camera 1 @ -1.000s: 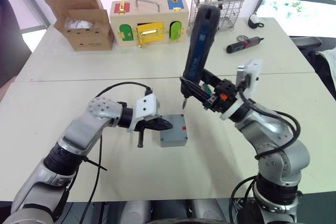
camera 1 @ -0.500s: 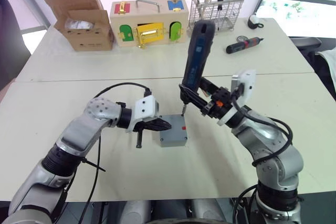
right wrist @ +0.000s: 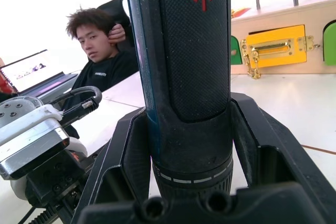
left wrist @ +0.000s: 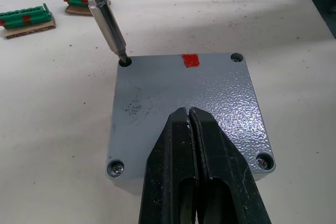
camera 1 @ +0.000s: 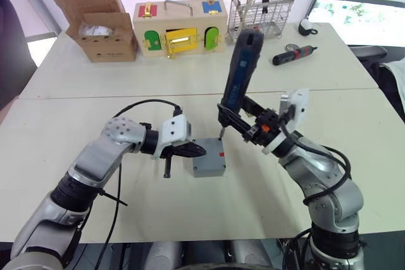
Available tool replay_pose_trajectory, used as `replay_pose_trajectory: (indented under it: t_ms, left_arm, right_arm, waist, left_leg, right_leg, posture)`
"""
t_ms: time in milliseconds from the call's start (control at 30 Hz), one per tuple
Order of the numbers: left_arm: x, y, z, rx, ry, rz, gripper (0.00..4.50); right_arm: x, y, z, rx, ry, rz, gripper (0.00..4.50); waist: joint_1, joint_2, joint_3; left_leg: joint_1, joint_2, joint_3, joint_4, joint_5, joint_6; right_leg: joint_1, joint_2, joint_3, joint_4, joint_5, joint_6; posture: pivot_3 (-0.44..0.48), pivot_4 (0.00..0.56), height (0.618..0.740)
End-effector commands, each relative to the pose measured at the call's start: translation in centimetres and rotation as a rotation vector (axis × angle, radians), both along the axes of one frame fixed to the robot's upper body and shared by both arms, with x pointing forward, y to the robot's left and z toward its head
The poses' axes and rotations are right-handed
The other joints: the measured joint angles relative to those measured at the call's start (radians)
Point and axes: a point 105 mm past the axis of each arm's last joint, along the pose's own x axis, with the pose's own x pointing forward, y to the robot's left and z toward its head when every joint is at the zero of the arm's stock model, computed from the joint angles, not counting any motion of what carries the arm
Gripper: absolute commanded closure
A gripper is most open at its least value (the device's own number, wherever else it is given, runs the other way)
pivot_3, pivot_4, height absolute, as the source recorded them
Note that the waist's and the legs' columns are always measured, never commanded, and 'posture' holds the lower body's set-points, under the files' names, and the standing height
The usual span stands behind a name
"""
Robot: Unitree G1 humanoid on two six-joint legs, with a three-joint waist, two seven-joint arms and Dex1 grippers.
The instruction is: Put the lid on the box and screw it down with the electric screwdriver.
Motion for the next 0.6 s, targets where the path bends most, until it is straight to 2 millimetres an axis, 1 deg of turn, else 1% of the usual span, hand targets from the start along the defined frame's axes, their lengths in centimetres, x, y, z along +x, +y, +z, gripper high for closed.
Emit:
replay_pose_trajectory:
  t_ms: [33, 200, 333, 467, 600]
  left_arm:
    - [0.2, 0.4, -0.9, 0.032, 0.018, 0.028, 4.5]
    - [0.2, 0.5, -1.3, 0.04, 0.02, 0.029, 4.5]
    - [0.1, 0.4, -1.5, 0.043, 0.019, 0.028, 4.5]
    - [0.0, 0.3, -1.8, 0.05, 0.018, 0.022, 4.5]
    - [0.0, 0.2, -2.5, 0.068, 0.018, 0.021, 4.5]
  right_arm:
    - [-0.7, 1.2, -0.7, -0.036, -0.005, 0.052, 2.59]
    - [-1.2, 2.0, -2.1, -0.094, 0.032, 0.101, 2.59]
    - [-0.9, 1.4, -4.0, -0.159, 0.094, 0.08, 2.59]
    - [-0.7, 1.1, -5.1, -0.196, 0.119, 0.059, 2.59]
    - [-0.5, 0.8, -6.0, -0.234, 0.136, 0.04, 2.59]
  waist:
    - [0.0, 0.0, 0.0]
    - [0.0, 0.0, 0.0]
    - [0.0, -0.002, -0.003]
    - [0.002, -0.005, -0.007]
    - [0.004, -0.007, -0.01]
  left_leg:
    - [0.002, 0.0, 0.0, 0.0, 0.0, 0.0]
    - [0.011, 0.0, 0.0, -0.003, -0.001, 0.002]
    - [0.015, 0.003, 0.0, -0.003, -0.001, 0.002]
    - [0.017, 0.003, 0.0, -0.003, -0.002, 0.003]
    - [0.022, 0.004, 0.0, -0.004, -0.002, 0.003]
  right_leg:
    - [0.002, 0.0, 0.0, 0.0, 0.0, 0.0]
    - [0.011, 0.001, 0.0, -0.002, 0.0, 0.0]
    - [0.015, 0.001, 0.0, -0.004, 0.0, 0.0]
    - [0.018, 0.001, 0.0, -0.005, -0.001, 0.0]
    - [0.024, 0.001, -0.001, -0.01, -0.001, 0.0]
  posture:
    - [0.0, 0.15, 0.74]
    - [0.0, 0.15, 0.74]
    - [0.0, 0.15, 0.74]
    - [0.0, 0.15, 0.74]
    - [0.0, 0.15, 0.74]
